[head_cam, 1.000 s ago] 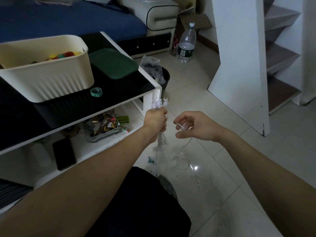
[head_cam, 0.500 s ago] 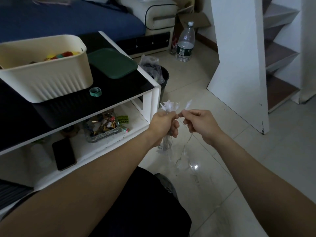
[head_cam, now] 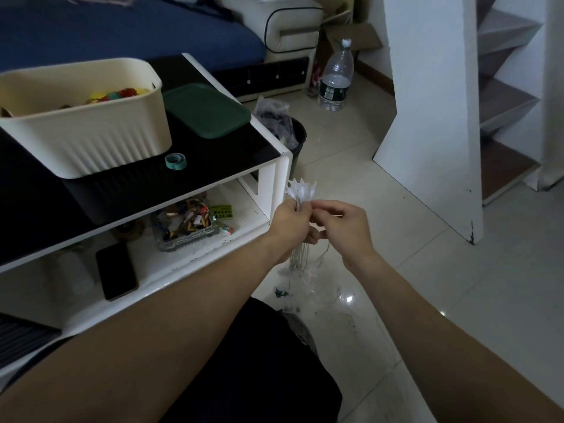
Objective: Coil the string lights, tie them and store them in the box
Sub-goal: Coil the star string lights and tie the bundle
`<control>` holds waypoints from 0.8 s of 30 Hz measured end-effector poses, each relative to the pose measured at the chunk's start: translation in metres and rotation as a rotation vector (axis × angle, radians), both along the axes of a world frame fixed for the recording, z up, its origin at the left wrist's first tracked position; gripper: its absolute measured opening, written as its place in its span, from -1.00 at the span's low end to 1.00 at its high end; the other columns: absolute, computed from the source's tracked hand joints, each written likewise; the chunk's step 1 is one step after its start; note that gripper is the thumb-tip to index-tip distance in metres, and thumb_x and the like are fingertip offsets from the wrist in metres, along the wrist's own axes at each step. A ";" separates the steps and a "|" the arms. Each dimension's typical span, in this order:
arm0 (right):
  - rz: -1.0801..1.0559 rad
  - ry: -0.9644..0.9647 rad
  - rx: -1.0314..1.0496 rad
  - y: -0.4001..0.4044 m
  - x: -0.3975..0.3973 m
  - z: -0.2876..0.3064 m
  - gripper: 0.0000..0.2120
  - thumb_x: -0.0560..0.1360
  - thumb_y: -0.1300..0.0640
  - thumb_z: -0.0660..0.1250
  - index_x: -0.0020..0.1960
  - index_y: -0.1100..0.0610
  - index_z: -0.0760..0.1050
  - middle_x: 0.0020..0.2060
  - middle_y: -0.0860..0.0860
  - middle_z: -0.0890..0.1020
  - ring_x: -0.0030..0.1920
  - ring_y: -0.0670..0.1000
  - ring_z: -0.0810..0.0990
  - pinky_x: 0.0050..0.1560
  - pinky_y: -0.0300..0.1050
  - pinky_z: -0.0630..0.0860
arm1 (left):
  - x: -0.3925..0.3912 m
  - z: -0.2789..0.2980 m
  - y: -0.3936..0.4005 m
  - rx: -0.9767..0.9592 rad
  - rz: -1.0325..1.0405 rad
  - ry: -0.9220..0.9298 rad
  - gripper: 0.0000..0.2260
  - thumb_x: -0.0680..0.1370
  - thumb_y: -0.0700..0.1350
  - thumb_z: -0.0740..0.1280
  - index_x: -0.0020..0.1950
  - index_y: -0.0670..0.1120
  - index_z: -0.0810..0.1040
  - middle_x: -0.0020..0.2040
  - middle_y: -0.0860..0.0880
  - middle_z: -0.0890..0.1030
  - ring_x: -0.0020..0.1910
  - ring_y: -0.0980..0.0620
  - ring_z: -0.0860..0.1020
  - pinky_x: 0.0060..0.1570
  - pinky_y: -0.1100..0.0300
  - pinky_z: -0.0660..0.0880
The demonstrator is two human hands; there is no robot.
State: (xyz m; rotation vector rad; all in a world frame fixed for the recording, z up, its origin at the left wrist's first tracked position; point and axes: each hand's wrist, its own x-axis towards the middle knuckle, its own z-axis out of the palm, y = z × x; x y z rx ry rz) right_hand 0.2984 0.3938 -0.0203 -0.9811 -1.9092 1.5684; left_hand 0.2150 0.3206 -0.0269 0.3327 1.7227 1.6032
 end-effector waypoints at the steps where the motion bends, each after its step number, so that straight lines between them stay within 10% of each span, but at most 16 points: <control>1: 0.051 -0.030 0.029 -0.001 0.000 0.001 -0.77 0.52 0.29 0.37 0.05 0.06 0.72 -0.22 -0.02 0.70 -0.23 -0.04 0.66 -0.15 -0.02 0.67 | -0.001 -0.001 0.000 -0.014 0.011 0.011 -0.81 0.69 -0.18 0.12 0.12 -0.27 0.46 -0.27 -0.15 0.57 -0.50 0.02 0.53 -0.43 0.15 0.55; 11: 0.315 -0.093 -0.013 0.001 0.006 0.006 -0.53 0.46 0.28 0.49 0.30 0.01 0.47 -0.22 0.05 0.58 -0.34 -0.06 0.56 -0.27 -0.16 0.54 | -0.006 0.001 0.003 -0.012 0.099 -0.009 -0.74 0.69 -0.12 0.12 -0.07 -0.18 0.51 -0.29 -0.08 0.52 -0.39 0.01 0.52 -0.35 0.13 0.53; 18: 0.238 -0.163 0.169 0.021 0.020 -0.008 -0.80 0.46 0.18 0.51 -0.28 0.20 0.57 -0.46 0.02 0.55 -0.44 -0.01 0.47 -0.32 -0.15 0.43 | -0.023 0.012 0.004 0.126 0.317 -0.199 -0.76 0.72 -0.10 0.02 -0.01 -0.16 0.41 -0.21 -0.15 0.64 -0.29 -0.08 0.64 -0.11 0.04 0.61; 24: 0.412 -0.113 -0.188 0.040 0.047 -0.013 -0.64 0.56 -0.04 0.38 0.02 0.30 0.58 -0.35 0.10 0.50 -0.42 0.05 0.44 -0.30 -0.03 0.48 | -0.032 0.022 0.001 0.257 0.417 -0.399 -0.80 0.72 -0.09 0.05 0.09 -0.18 0.37 -0.41 -0.08 0.40 -0.60 0.02 0.43 -0.23 -0.01 0.59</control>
